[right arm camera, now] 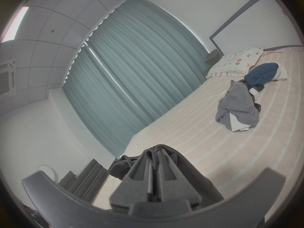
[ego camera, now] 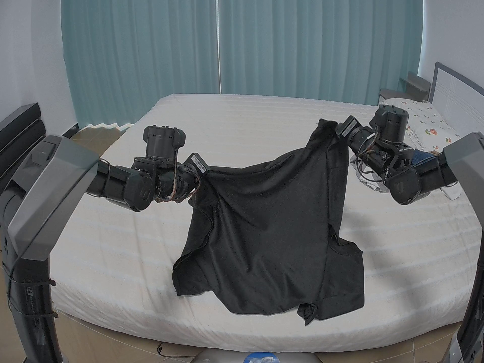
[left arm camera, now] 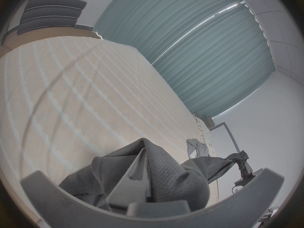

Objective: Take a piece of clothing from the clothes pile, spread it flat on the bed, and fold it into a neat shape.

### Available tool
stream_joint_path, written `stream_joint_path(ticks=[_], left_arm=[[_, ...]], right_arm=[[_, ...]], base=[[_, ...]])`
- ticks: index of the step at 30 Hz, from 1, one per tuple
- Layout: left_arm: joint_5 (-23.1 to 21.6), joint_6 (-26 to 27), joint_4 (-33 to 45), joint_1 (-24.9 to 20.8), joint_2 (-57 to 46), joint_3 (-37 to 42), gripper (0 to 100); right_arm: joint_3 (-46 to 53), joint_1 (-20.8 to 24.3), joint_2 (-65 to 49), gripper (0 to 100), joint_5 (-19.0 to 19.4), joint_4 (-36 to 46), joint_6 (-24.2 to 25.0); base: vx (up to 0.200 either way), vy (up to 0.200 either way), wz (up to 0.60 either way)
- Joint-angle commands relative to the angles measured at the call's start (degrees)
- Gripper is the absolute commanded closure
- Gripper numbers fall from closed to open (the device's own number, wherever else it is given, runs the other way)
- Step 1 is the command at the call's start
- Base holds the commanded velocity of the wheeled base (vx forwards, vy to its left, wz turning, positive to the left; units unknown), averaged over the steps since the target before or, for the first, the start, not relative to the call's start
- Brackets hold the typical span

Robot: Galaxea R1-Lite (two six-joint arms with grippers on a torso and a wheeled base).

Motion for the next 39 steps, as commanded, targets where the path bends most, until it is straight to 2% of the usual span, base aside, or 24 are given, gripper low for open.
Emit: stream_joint_path(ticks=[1,5,6,7,8,13,18,23,26,29,31,32,35,39], left_arm=[[0.02,-0.11,0.23,0.49,5.94,-3.58,100],[0.2,-0.2,0.58,0.93,8.93,-7.18,100],[0.29,-0.2,0.58,0.93,9.54,-7.97,0],[0.37,-0.2,0.58,1.02,10.07,-8.58,0],[0.37,-0.2,0.58,1.02,10.33,-8.94,0],[0.55,-0.11,1.02,1.98,13.85,-12.54,0],[4.06,-0.02,1.63,3.13,16.66,-14.83,0],[4.59,-0.02,11.74,4.53,17.63,-17.46,0],[4.42,-0.11,15.17,4.88,17.89,-18.52,0],[1.78,0.07,22.55,5.23,17.19,-18.6,0],[0.29,0.07,23.96,5.32,16.75,-18.52,0],[-4.02,-0.02,25.98,5.67,14.9,-17.73,0],[-10.35,-0.29,26.68,6.9,11.83,-16.41,0],[-12.11,-0.46,26.77,7.96,9.72,-15.62,0]], right_arm=[[-0.75,-1.13,5.71,100,-0.1,-0.27,0.11],[-1.63,-2.1,8.87,100,0.6,-0.44,0.38],[-2.42,-2.27,10.11,100,0.69,-0.44,0.38],[-3.21,-2.54,11.07,100,0.78,-0.53,0.38],[-3.65,-2.62,11.6,0,0.78,-0.62,0.29],[-5.94,-3.24,16.52,0,2.36,0.17,0.38],[-5.85,-5.0,18.98,0,2.45,1.05,0.38],[-3.92,-7.63,19.6,0,5.17,2.37,0.38],[-2.25,-8.34,19.25,0,6.84,2.37,0.47],[0.65,-8.42,18.81,0,7.9,2.19,0.2],[1.09,-8.42,18.72,0,7.9,2.37,-0.06],[2.23,-8.25,17.84,0,8.34,2.54,-0.32],[4.78,-7.72,15.91,0,10.18,2.54,-0.32],[6.89,-7.46,13.88,0,10.8,2.46,-0.15]], base=[[0.0,0.0,0.0],[0.0,0.0,0.0],[0.0,0.0,0.0],[0.0,0.0,0.0],[0.0,0.0,0.0],[0.0,0.0,0.0],[0.0,0.0,0.0],[0.0,0.0,0.0],[0.0,0.0,0.0],[0.0,0.0,0.0],[0.0,0.0,0.0],[0.0,0.0,0.0],[0.0,0.0,0.0],[0.0,0.0,0.0]])
